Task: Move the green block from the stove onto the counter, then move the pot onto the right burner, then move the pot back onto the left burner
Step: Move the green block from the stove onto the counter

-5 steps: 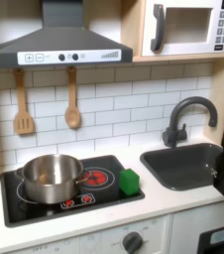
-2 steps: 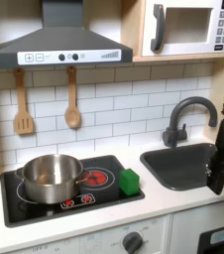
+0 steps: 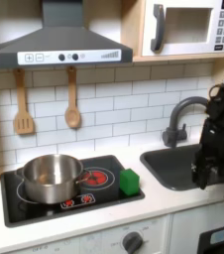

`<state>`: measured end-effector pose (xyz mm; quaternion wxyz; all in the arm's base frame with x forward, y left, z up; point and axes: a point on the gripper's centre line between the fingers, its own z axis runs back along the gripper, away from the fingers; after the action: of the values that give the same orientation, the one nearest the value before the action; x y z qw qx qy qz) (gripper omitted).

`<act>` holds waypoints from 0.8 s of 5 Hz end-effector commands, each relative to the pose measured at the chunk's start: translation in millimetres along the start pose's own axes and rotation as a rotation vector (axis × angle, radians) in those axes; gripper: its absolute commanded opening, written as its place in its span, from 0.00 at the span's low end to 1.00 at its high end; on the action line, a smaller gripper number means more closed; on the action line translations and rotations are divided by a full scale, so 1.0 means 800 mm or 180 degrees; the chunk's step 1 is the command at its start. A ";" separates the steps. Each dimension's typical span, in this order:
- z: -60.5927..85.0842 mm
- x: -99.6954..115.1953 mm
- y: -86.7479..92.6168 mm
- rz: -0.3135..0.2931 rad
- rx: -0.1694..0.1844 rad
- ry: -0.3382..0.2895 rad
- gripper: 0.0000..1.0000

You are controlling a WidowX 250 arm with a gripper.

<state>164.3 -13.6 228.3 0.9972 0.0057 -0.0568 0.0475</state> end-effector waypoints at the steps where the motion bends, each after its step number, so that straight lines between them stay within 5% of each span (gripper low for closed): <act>1: -0.005 0.051 0.016 0.0298 0.0002 -0.0050 1.00; 4: -0.028 0.089 0.036 0.0665 0.0035 0.0128 1.00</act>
<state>234.5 20.9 214.1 0.9879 0.0043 -0.0372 0.1504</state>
